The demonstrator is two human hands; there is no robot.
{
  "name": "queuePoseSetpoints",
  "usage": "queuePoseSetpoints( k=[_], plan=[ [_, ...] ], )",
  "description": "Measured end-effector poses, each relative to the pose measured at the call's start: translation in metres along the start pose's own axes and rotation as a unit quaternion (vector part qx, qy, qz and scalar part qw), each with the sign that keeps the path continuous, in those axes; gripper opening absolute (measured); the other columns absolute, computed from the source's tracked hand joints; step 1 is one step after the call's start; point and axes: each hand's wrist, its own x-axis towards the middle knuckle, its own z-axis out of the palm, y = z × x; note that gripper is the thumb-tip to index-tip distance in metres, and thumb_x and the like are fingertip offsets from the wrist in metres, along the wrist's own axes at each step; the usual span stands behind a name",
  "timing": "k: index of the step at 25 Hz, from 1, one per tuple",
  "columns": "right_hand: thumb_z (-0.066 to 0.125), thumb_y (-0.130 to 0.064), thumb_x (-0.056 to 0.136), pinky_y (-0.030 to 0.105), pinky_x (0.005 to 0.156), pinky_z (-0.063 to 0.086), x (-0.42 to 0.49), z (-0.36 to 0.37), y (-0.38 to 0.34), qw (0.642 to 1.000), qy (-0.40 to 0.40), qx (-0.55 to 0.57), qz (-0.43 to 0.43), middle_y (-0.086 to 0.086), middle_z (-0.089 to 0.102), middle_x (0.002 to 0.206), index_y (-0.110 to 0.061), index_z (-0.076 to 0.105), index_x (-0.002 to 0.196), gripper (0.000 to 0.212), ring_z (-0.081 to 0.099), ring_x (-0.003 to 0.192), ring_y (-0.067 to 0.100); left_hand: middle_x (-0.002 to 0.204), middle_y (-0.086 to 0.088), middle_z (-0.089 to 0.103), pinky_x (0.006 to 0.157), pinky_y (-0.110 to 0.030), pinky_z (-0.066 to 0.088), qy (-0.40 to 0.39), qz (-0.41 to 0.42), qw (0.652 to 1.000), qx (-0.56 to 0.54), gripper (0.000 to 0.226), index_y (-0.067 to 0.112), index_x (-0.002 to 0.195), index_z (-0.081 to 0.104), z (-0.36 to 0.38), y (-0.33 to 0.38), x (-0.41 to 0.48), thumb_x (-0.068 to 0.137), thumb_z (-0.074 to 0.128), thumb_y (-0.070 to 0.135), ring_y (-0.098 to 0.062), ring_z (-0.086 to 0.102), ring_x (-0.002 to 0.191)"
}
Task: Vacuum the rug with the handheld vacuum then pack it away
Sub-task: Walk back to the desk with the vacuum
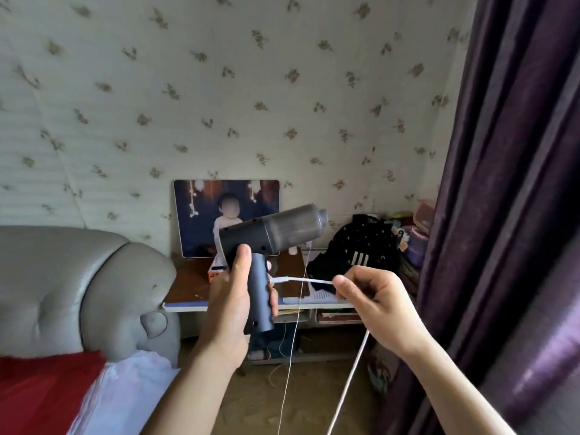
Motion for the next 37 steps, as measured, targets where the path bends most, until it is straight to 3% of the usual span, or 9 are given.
queuePoseSetpoints(
  k=[9, 16, 22, 26, 29, 37],
  plan=[
    [0.064, -0.021, 0.095, 0.014, 0.050, 0.032, 0.204, -0.001, 0.115, 1.000, -0.010, -0.007, 0.004, -0.007, 0.045, 0.052, -0.014, 0.066, 0.069, 0.027, 0.038, 0.048, 0.002, 0.061, -0.007, 0.056, 0.043, -0.026, 0.045, 0.049, -0.037, 0.997, -0.037, 0.046, 0.008, 0.088, 0.062, 0.024, -0.019, 0.225, 0.086, 0.055, 0.053, -0.020, 0.051, 0.045],
    [0.063, -0.021, 0.095, 0.019, 0.054, 0.035, 0.309, 0.001, 0.218, 0.996, -0.037, 0.079, 0.030, -0.003, 0.046, 0.055, -0.018, 0.064, 0.064, 0.030, 0.040, 0.053, 0.006, 0.059, -0.010, 0.054, 0.043, -0.027, 0.046, 0.074, -0.033, 0.997, 0.001, 0.047, 0.009, 0.087, 0.062, 0.045, -0.044, 0.335, 0.080, 0.056, 0.054, -0.022, 0.051, 0.044],
    [0.060, -0.021, 0.096, 0.037, 0.061, 0.043, 0.388, -0.011, 0.305, 0.987, -0.052, 0.139, 0.054, 0.021, 0.053, 0.065, -0.020, 0.062, 0.063, 0.033, 0.050, 0.061, 0.029, 0.061, -0.009, 0.057, 0.046, -0.029, 0.047, 0.144, -0.048, 0.988, 0.032, 0.050, 0.006, 0.098, 0.064, 0.081, -0.079, 0.420, 0.087, 0.054, 0.053, -0.020, 0.055, 0.048],
    [0.057, -0.020, 0.098, 0.022, 0.052, 0.035, 0.427, -0.013, 0.345, 0.975, -0.089, 0.171, 0.108, -0.002, 0.045, 0.054, -0.019, 0.060, 0.063, 0.035, 0.042, 0.050, 0.008, 0.060, -0.010, 0.057, 0.043, -0.028, 0.046, 0.184, -0.038, 0.981, 0.051, 0.049, 0.005, 0.097, 0.063, 0.094, -0.101, 0.461, 0.088, 0.054, 0.052, -0.020, 0.054, 0.047],
    [0.056, -0.020, 0.099, 0.029, 0.047, 0.027, 0.447, -0.003, 0.368, 0.957, -0.123, 0.214, 0.151, 0.012, 0.036, 0.053, -0.014, 0.061, 0.065, 0.034, 0.033, 0.043, 0.017, 0.059, -0.011, 0.057, 0.043, -0.028, 0.046, 0.230, -0.037, 0.972, 0.043, 0.045, 0.005, 0.094, 0.061, 0.090, -0.118, 0.489, 0.087, 0.056, 0.049, -0.021, 0.053, 0.045],
    [0.057, -0.024, 0.098, 0.028, 0.046, 0.023, 0.464, 0.042, 0.404, 0.947, -0.163, 0.164, 0.223, 0.011, 0.036, 0.053, -0.012, 0.069, 0.075, 0.029, 0.030, 0.042, 0.013, 0.061, -0.015, 0.058, 0.040, -0.026, 0.046, 0.210, -0.101, 0.970, 0.071, 0.037, -0.004, 0.105, 0.058, 0.045, -0.151, 0.534, 0.087, 0.065, 0.028, -0.019, 0.055, 0.043]
  ],
)
